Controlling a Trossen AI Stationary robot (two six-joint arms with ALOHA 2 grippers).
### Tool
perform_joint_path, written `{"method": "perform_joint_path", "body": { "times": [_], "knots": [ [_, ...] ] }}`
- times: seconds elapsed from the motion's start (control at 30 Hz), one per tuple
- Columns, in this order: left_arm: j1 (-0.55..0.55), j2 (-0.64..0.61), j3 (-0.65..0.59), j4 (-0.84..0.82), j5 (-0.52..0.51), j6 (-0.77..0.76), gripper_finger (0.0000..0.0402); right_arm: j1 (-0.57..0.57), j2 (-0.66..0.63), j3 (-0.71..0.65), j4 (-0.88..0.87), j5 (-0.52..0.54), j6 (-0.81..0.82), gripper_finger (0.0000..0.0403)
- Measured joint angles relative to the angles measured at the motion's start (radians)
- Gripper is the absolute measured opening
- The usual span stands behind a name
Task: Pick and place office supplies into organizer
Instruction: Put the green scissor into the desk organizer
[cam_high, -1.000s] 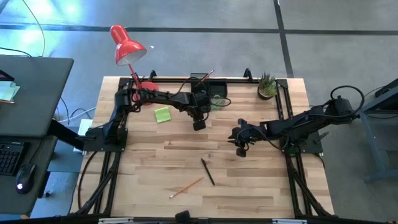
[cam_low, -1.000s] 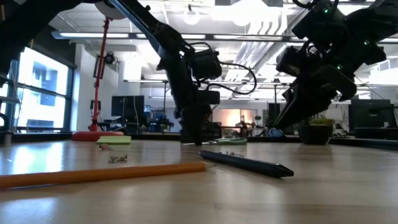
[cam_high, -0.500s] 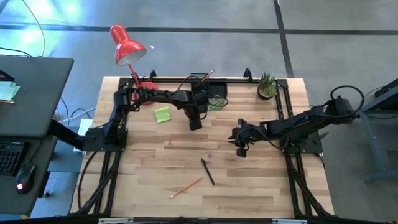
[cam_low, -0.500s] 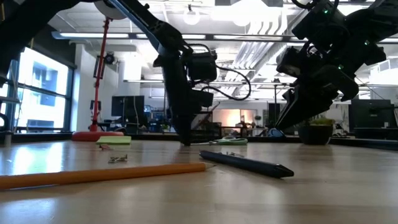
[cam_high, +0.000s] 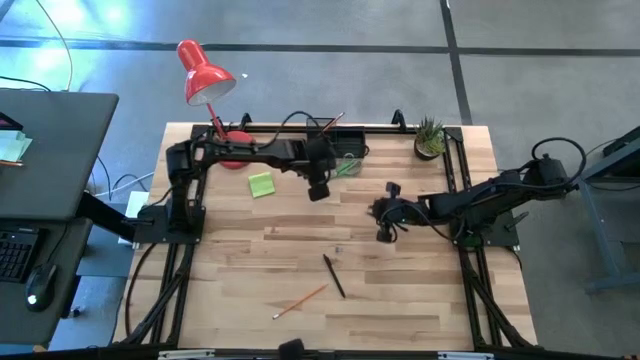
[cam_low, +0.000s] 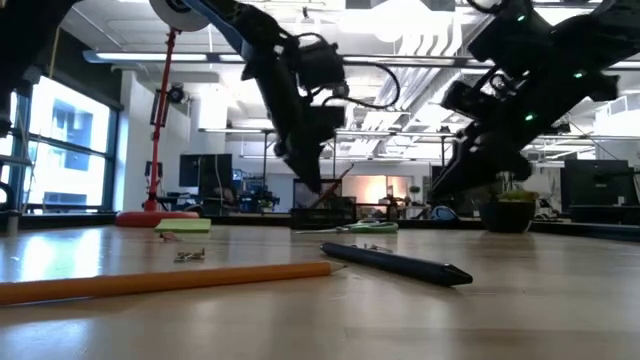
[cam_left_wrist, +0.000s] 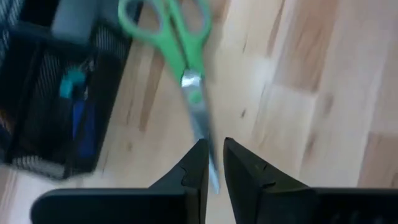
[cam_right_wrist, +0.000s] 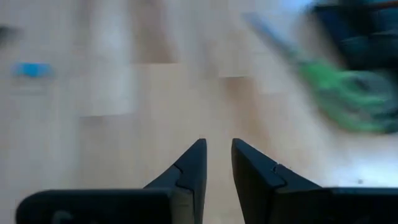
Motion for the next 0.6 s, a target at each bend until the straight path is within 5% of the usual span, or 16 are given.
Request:
{"method": "perform_joint_path", "body": {
  "times": [0.3, 0.6],
  "knots": [
    [-0.038, -0.166, -0.095, 0.031, -0.011, -0.022, 0.0005, -0.325, 0.000, 0.067, -0.009, -0.189, -0.271, 0.0069],
    [-0.120, -0.304, -0.316, 0.193, -0.002, -0.090, 0.0014, -0.432, 0.182, 0.271, -0.183, -0.241, -0.580, 0.0110]
  ]
}}
